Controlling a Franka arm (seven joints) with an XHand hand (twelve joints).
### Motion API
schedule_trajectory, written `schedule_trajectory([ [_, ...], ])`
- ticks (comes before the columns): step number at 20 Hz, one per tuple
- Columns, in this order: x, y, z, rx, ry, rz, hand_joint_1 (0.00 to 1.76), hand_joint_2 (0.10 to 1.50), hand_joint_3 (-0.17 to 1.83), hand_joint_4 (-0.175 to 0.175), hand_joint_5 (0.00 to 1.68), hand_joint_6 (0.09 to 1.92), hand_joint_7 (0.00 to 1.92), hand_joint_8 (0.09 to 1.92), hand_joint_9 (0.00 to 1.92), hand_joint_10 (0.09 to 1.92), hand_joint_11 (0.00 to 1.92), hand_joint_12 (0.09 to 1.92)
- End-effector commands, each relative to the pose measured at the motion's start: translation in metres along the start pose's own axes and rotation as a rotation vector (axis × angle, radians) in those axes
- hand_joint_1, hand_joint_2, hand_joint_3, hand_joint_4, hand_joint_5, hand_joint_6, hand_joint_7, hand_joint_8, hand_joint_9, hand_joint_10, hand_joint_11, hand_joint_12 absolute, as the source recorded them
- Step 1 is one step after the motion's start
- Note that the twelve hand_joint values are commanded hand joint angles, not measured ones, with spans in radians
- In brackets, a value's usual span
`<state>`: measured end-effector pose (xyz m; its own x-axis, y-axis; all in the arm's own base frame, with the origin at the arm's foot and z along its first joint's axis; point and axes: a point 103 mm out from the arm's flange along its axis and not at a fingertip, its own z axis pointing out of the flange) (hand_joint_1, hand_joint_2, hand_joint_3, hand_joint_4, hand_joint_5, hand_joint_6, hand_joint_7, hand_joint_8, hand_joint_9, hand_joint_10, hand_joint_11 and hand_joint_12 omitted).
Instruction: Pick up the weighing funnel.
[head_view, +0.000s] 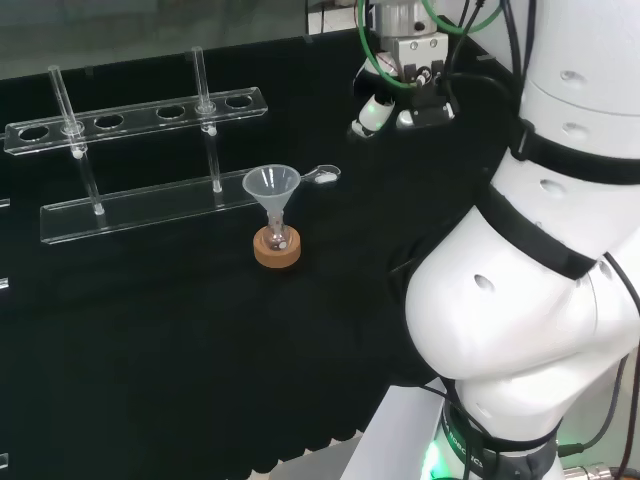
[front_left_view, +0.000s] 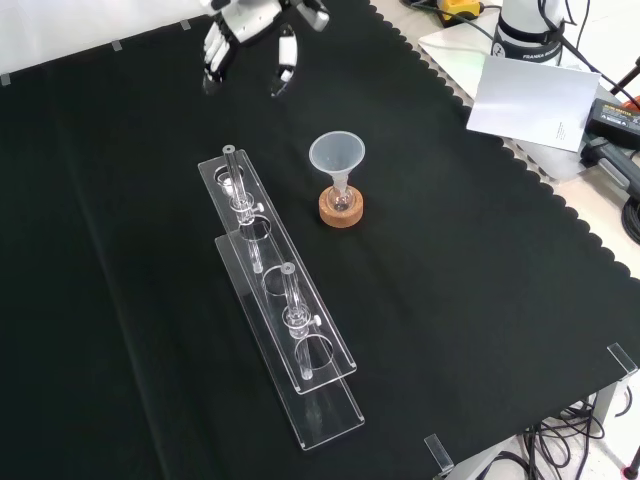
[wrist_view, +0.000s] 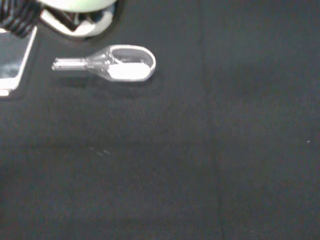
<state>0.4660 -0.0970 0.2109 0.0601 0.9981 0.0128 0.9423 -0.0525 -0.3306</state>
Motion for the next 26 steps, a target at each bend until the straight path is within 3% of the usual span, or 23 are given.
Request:
schedule_trajectory([
  [1,0.006,0.043,0.022,0.005,-0.011,-0.069,0.90,0.58,0.62,-0.028,0.53,0.09,0.41,0.66,0.67,0.51,0.51,1.28],
  [8,0.021,0.063,0.034,0.024,-0.032,-0.106,0.90,0.58,0.63,-0.024,0.54,0.09,0.41,0.66,0.67,0.51,0.51,1.28],
  [26,0.043,0.087,0.073,0.086,-0.121,-0.117,0.92,0.58,0.63,-0.017,0.57,0.09,0.43,0.67,0.68,0.51,0.51,1.28],
])
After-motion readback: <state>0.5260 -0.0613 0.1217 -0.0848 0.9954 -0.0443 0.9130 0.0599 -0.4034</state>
